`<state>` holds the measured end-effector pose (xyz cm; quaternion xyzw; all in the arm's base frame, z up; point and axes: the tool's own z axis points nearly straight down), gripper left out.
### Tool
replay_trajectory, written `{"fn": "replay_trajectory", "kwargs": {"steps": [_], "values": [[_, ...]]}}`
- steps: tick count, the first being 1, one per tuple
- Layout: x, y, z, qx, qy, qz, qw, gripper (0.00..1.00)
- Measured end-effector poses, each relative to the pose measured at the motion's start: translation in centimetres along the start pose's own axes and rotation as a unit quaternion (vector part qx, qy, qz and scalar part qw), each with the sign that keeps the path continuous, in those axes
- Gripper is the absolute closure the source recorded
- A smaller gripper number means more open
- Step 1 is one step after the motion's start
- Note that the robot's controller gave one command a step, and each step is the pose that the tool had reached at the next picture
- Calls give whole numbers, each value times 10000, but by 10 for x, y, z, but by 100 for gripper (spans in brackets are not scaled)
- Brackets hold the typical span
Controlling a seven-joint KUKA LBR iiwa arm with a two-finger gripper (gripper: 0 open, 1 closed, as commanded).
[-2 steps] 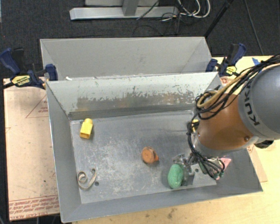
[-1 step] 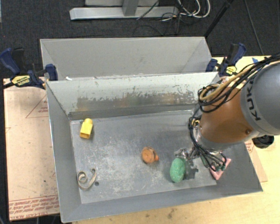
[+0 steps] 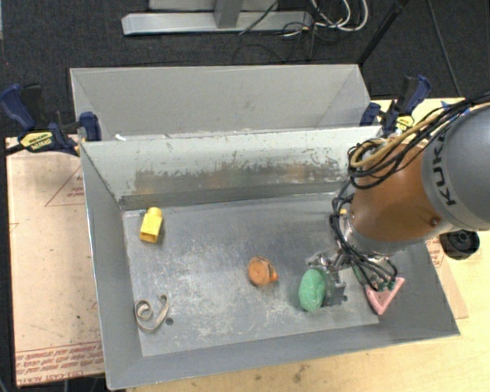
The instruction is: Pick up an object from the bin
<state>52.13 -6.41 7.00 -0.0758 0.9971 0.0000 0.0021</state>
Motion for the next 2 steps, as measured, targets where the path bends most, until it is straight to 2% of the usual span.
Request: {"fn": "replay_trajectory", "kwargs": {"steps": [1,2], "values": [[9,7,1,-9,18,-16,10000,100],[9,7,1,-11,30,-22,10000,100]]}}
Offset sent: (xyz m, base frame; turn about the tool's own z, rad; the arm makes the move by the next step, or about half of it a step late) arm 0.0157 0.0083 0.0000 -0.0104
